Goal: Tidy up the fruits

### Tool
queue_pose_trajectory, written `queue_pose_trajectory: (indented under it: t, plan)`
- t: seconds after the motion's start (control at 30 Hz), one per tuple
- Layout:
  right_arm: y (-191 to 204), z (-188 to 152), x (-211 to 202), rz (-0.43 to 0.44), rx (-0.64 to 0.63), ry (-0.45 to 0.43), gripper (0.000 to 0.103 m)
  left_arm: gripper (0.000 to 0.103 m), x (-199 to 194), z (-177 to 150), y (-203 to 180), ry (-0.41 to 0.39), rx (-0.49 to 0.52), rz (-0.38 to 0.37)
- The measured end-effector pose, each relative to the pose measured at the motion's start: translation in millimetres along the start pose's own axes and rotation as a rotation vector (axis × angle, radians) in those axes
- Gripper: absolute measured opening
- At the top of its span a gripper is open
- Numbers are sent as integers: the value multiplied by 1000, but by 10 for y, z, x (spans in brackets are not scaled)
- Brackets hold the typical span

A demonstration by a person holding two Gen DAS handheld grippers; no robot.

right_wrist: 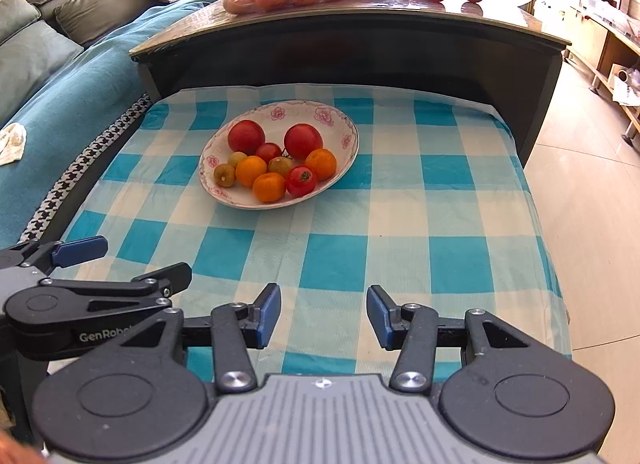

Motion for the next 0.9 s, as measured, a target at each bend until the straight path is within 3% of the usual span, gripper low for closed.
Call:
queue_pose_trajectory:
  t: [0.2, 0.57, 0.9]
  plan:
    - [-7, -78, -74, -3, 8, -6, 48, 103, -45, -61, -17, 0, -6, 19]
    - [0, -202, -105, -10, 12, 10, 49, 103, -60, -175, -73, 28, 11, 77]
    - [32, -329, -89, -17, 1, 34, 49, 103, -147, -234, -60, 16, -31, 66]
Point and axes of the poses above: each gripper's, at about its wrist camera, not at the fingertips, and x roughly the way its jaws point, y to its left, z to its top, the point moved 1 cm from there along x, roughly the way its jaws point, and after that the axes turned 8 degrees about -z, right-handed, at the moved point
